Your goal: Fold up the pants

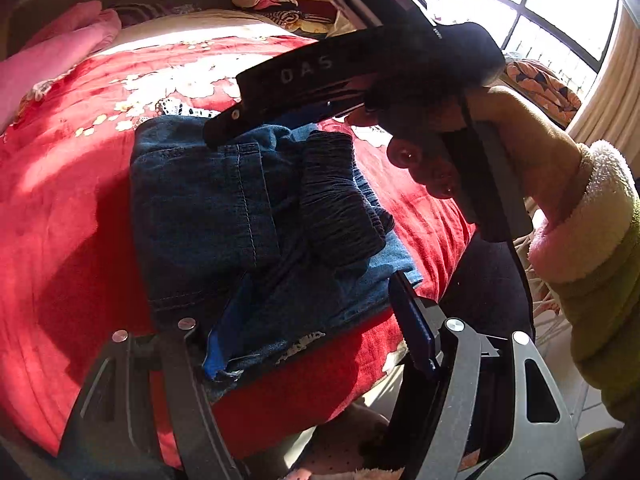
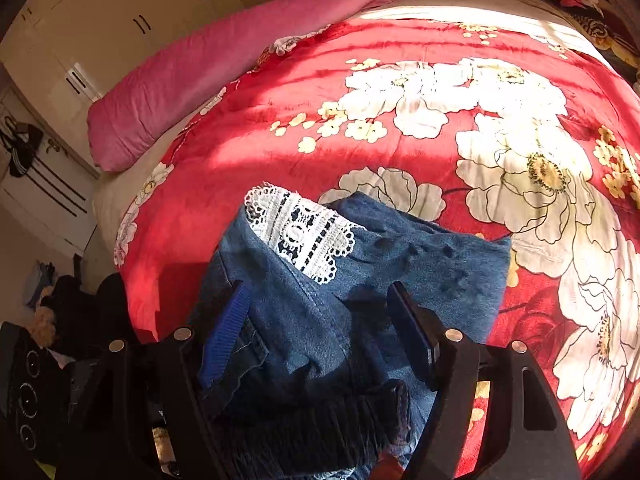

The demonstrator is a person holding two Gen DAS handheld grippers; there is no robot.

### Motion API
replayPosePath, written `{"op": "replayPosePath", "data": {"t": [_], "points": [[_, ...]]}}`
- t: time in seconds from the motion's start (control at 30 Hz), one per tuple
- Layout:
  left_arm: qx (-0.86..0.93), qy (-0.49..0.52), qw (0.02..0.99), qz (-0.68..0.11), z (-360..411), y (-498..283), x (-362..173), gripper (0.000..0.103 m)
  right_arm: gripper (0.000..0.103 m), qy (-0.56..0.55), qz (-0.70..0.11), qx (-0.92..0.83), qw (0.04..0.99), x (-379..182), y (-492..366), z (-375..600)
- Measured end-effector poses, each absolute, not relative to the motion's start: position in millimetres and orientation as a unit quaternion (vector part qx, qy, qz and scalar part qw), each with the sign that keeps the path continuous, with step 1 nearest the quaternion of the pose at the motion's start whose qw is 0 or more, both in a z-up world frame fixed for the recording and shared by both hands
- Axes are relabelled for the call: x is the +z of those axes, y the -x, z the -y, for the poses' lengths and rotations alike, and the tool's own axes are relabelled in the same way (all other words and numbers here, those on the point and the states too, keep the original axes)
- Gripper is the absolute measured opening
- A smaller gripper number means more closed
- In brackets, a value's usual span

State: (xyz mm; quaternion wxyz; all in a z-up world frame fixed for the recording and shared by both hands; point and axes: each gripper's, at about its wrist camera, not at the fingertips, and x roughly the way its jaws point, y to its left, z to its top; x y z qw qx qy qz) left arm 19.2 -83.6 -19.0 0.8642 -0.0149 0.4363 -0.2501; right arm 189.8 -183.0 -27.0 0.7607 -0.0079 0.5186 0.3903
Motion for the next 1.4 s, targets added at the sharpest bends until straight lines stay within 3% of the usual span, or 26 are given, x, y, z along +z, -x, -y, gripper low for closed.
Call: {"op": "replayPosePath", "data": {"t": [0.03,0.07,0.17,0.67,0.8,0.9,0.97,1.4], "points": [[-0.252,0.015,0.863,-0.437,83.6,-19.4,-19.8,0.061,0.033,0.003,-0.522,0.398,0.755,-30.9,-189.2,181.4],[-0.253,0.013,0.863,-0.438,84.1,-19.5,-20.5,0.057,0.018,-0.001,-0.52,0.401,0.754,-32.3,-188.1,181.1],[-0.259,0.008,0.86,-0.44,86.6,-20.1,-22.4,0.05,0.006,0.004,-0.5,0.396,0.77,-25.9,-183.7,182.6],[-0.266,-0.008,0.854,-0.447,96.2,-19.7,-30.4,0.05,0.005,0.058,-0.501,0.356,0.786,-42.8,-203.1,166.1],[-0.264,-0.009,0.854,-0.448,96.1,-21.3,-30.4,0.05,0.006,0.045,-0.503,0.359,0.785,-41.9,-204.8,169.5],[-0.266,0.003,0.852,-0.451,93.2,-21.5,-29.0,0.05,0.021,0.005,-0.507,0.363,0.782,-33.0,-204.3,183.9],[-0.269,0.01,0.853,-0.447,90.5,-19.9,-25.1,0.05,0.043,-0.016,-0.494,0.364,0.79,-20.2,-200.2,197.1],[-0.248,0.004,0.876,-0.413,86.4,-4.6,14.6,0.063,0.062,-0.037,-0.415,0.353,0.838,54.8,-151.8,256.0]]}}
